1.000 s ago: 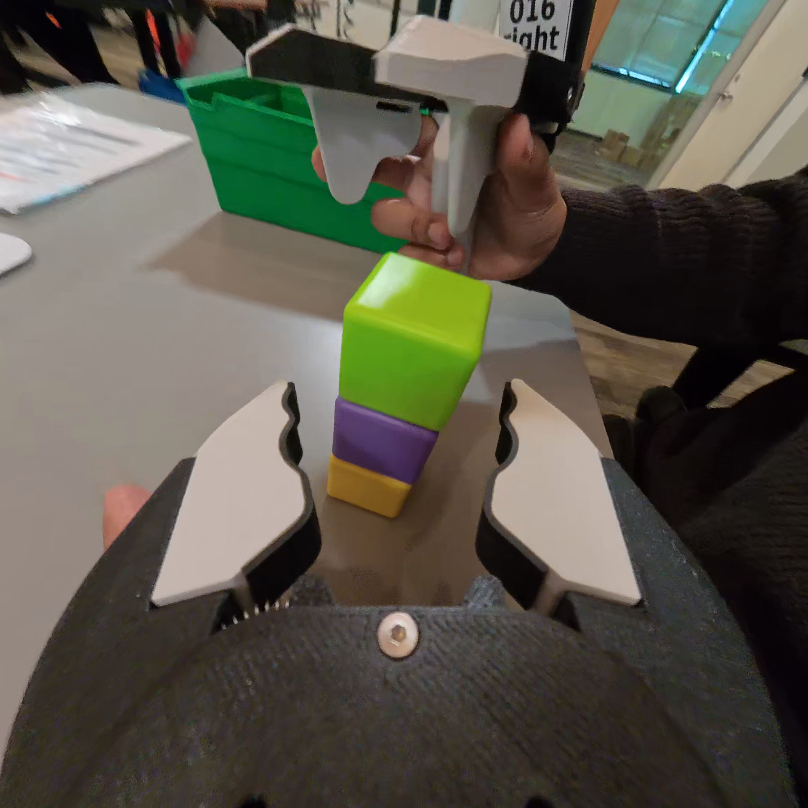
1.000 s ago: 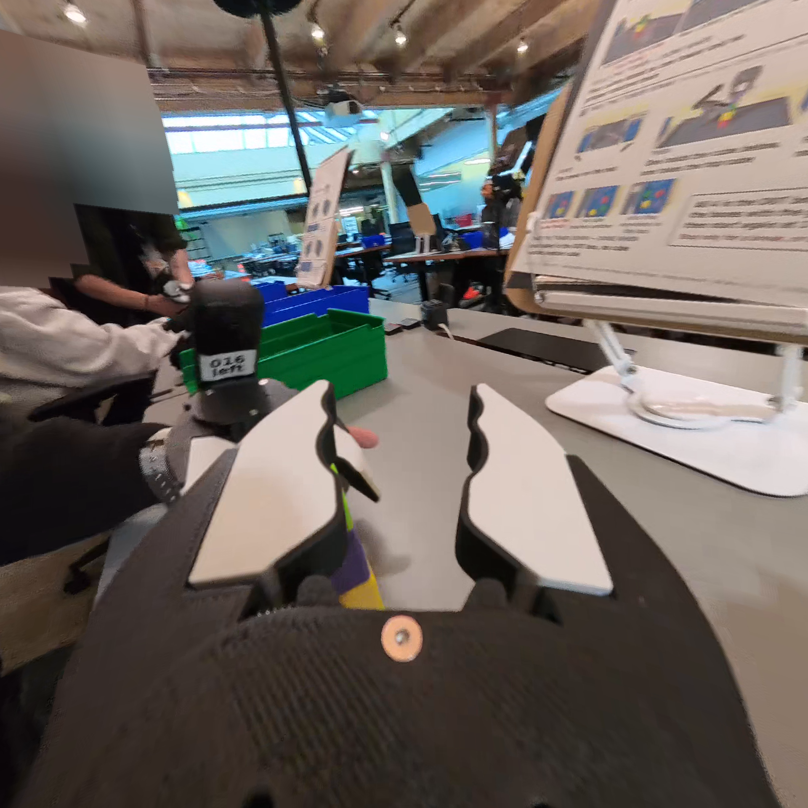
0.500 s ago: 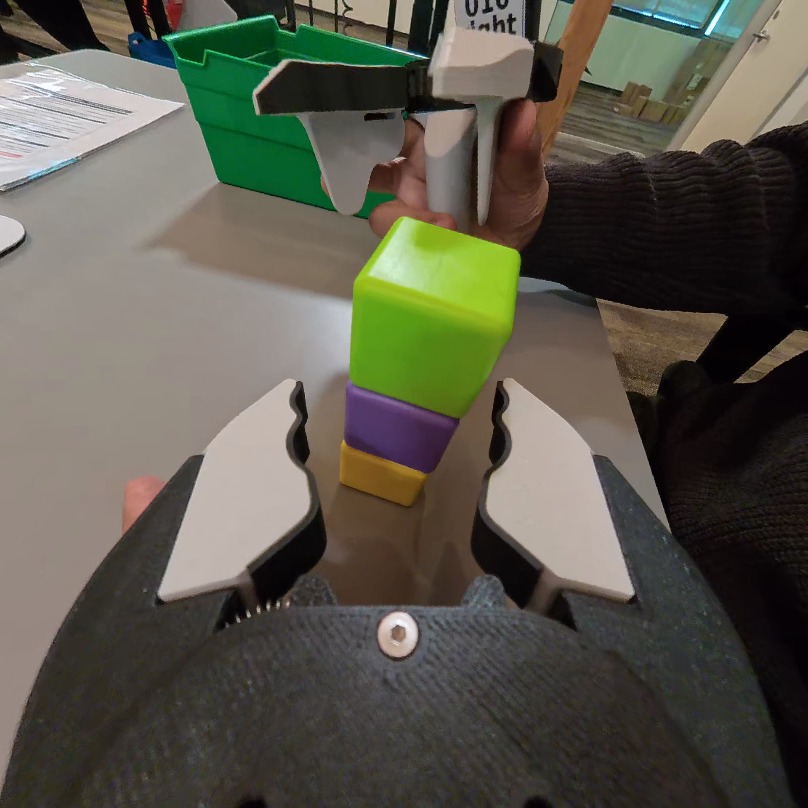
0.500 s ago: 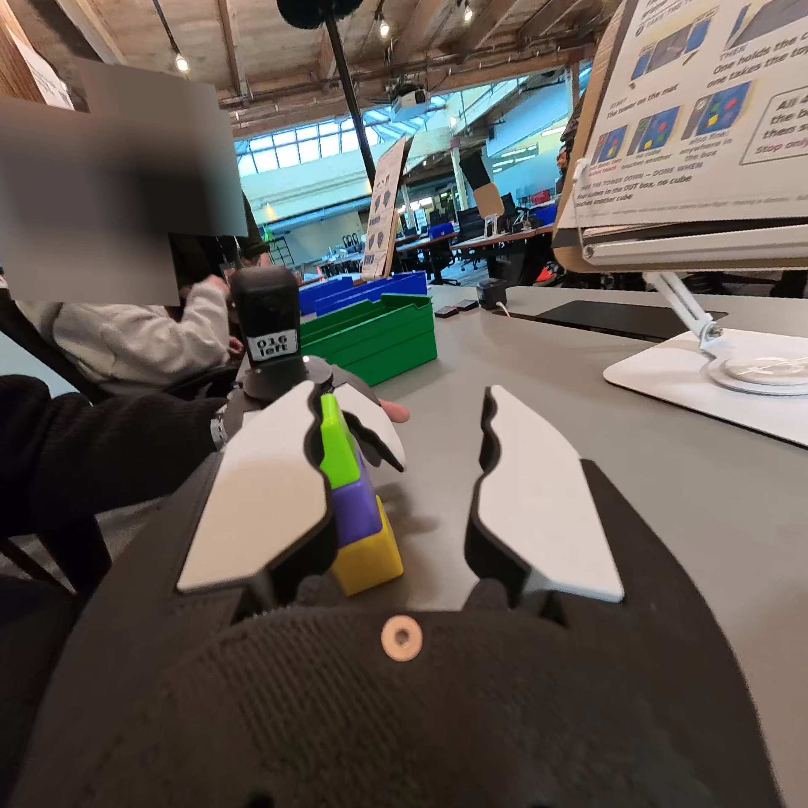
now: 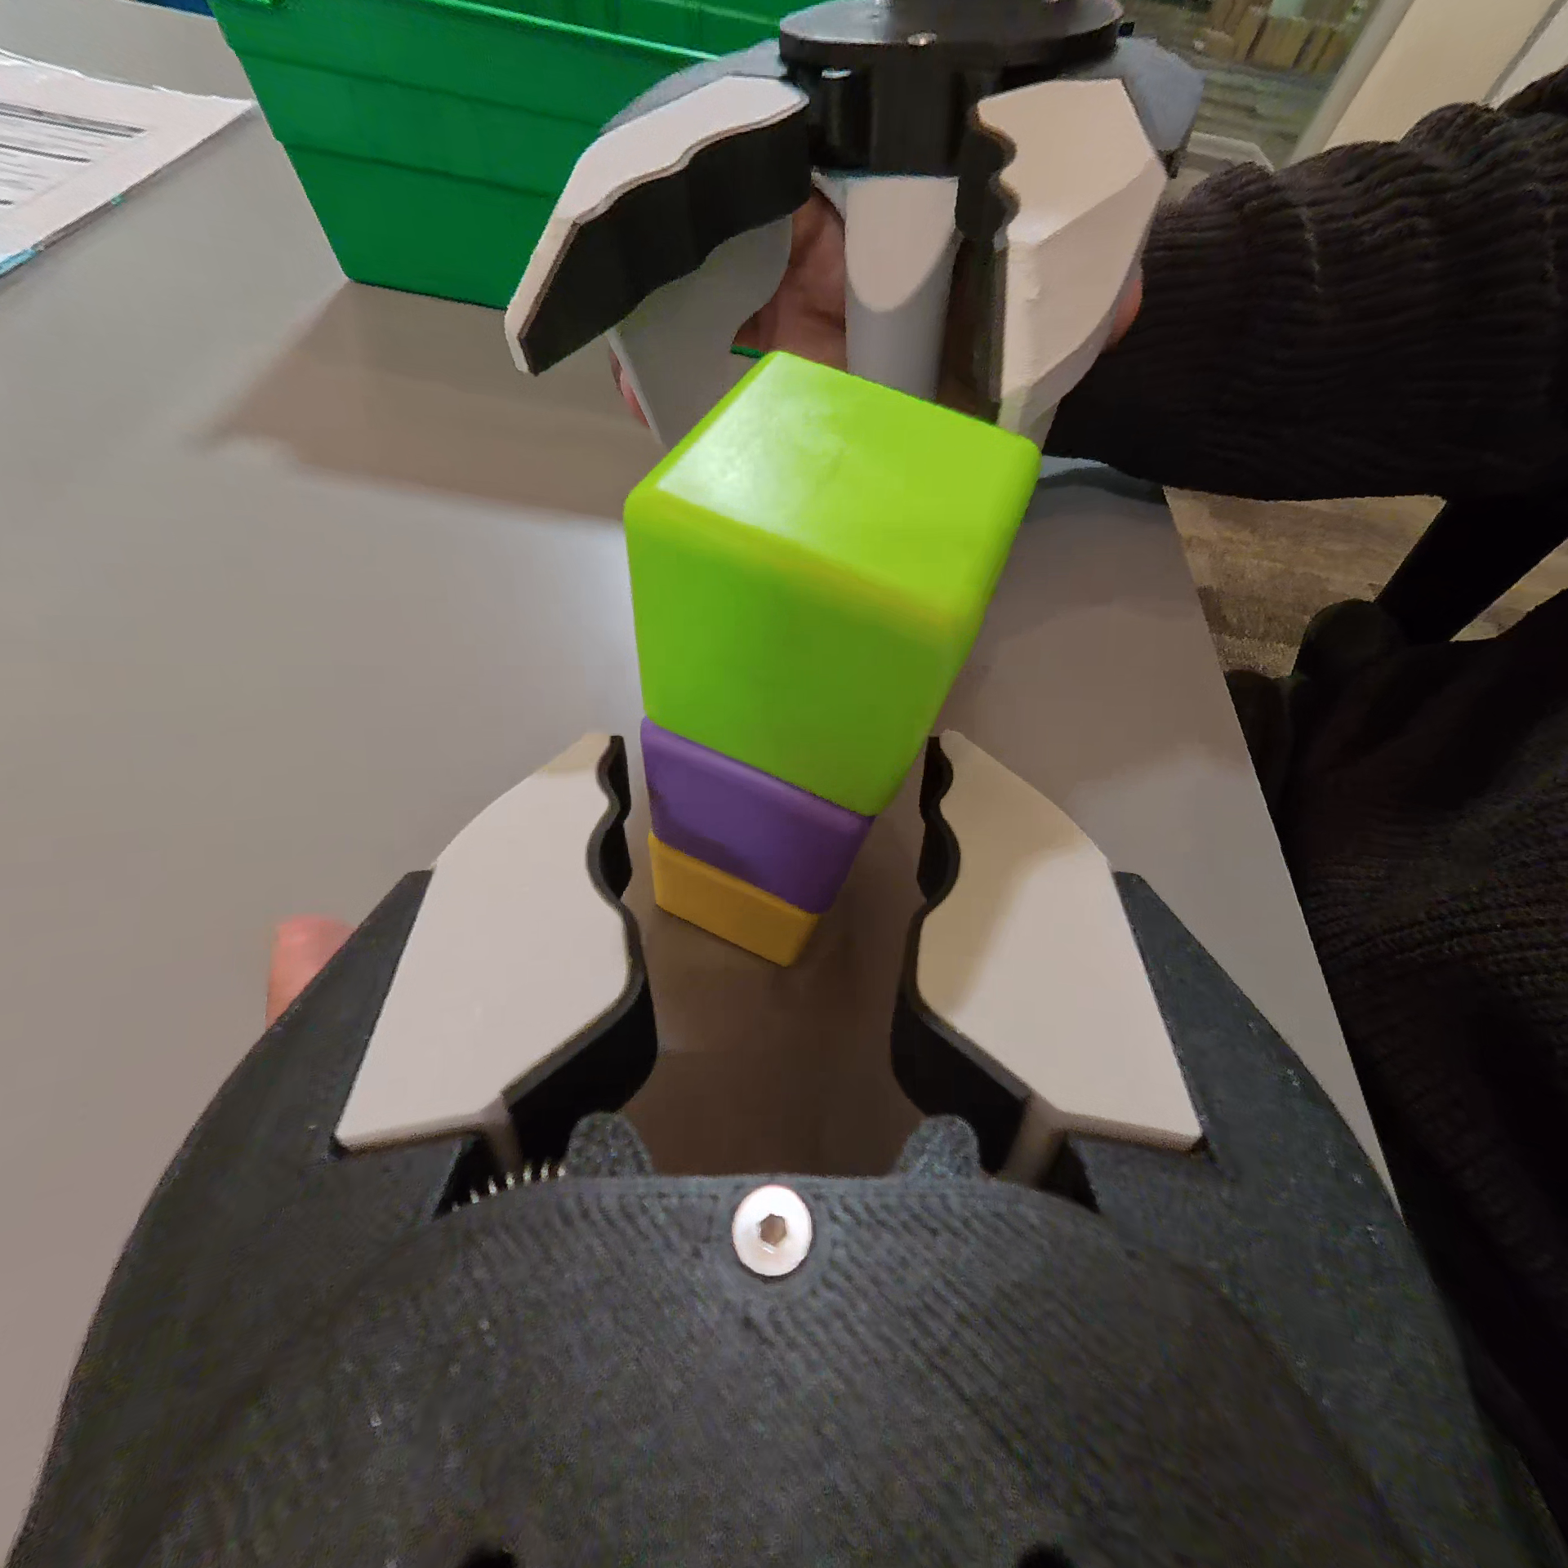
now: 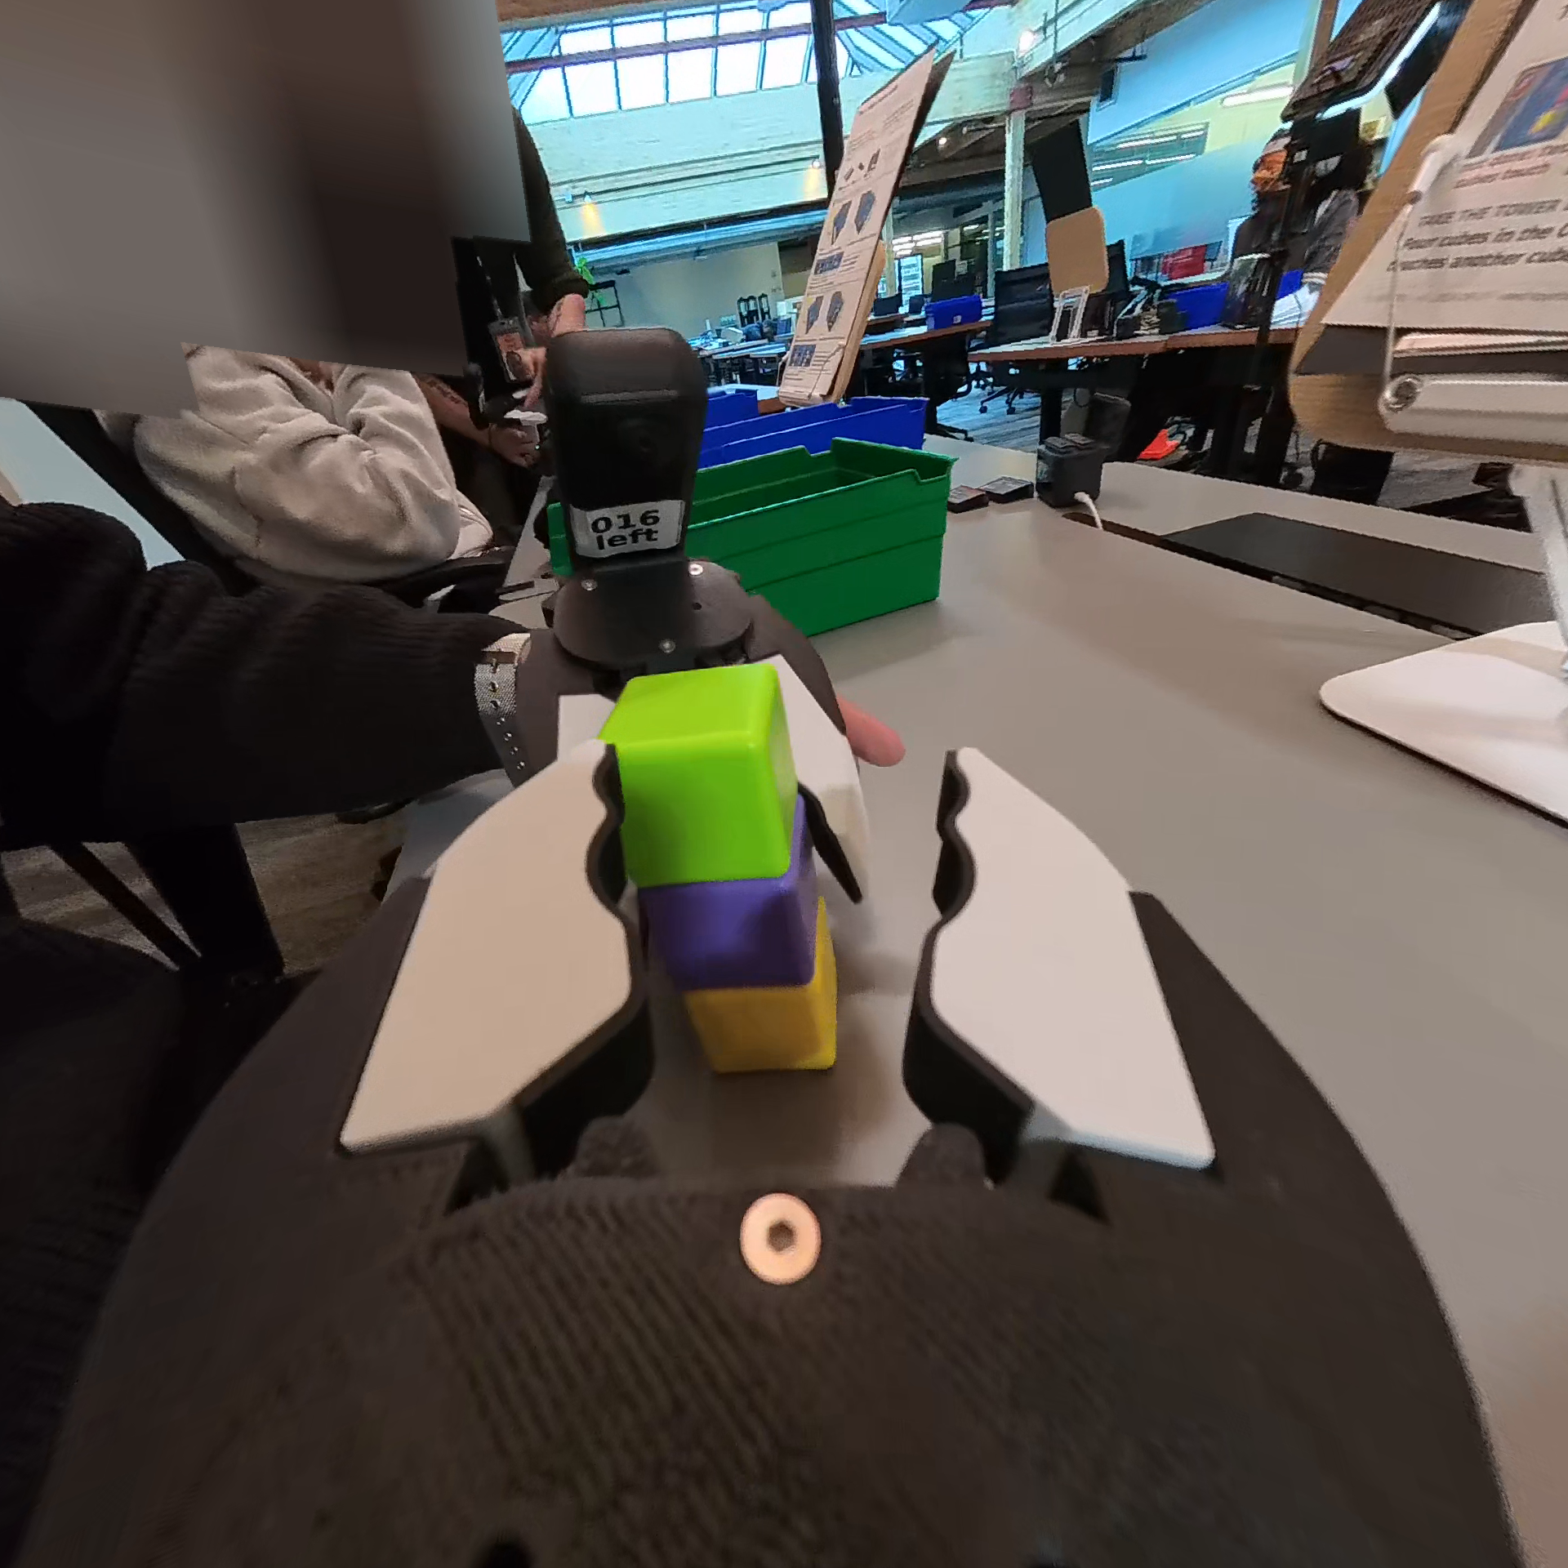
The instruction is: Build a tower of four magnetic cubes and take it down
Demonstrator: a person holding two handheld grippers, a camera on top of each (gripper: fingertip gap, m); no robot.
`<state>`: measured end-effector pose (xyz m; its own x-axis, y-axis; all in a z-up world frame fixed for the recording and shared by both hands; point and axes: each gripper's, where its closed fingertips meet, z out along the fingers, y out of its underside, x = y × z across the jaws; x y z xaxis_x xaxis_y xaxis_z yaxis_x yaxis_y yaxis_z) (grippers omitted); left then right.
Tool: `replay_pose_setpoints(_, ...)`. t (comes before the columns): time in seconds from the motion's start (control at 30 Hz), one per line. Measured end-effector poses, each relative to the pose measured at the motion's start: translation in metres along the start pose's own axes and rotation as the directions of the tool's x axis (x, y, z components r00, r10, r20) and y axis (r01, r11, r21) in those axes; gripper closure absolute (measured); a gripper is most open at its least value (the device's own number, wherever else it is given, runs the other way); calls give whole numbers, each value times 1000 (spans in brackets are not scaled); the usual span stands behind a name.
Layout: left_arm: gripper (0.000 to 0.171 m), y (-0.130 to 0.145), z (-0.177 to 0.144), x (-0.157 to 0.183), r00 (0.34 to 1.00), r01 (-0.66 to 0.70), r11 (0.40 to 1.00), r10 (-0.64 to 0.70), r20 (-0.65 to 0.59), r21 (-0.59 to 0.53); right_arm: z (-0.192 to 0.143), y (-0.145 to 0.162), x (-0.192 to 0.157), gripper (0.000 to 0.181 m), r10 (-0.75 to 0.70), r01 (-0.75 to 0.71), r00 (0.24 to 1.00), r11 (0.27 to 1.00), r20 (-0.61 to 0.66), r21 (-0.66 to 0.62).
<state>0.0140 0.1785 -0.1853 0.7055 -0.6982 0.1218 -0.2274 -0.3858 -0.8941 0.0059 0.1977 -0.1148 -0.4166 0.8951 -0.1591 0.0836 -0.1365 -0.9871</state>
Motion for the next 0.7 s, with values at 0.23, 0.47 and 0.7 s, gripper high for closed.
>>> replay_pose_setpoints(0.23, 112, 3, 3, 0, 1000, 12, 1000, -12, -15, -29, -1, 0, -1, 109, 1, -1, 1000, 1000, -5, 2)
replay_pose_setpoints(0.47, 117, 2, 4, -28, 983, 25, 999, -18, 184, -36, -9, -16, 11, 110, -40, 49, 993, 995, -107, 87)
replay_pose_setpoints(0.7, 113, 5, 6, -31, 978, 29, 998, -16, 206, -60, -9, -10, 18, 111, -45, 55, 988, 996, -146, 63)
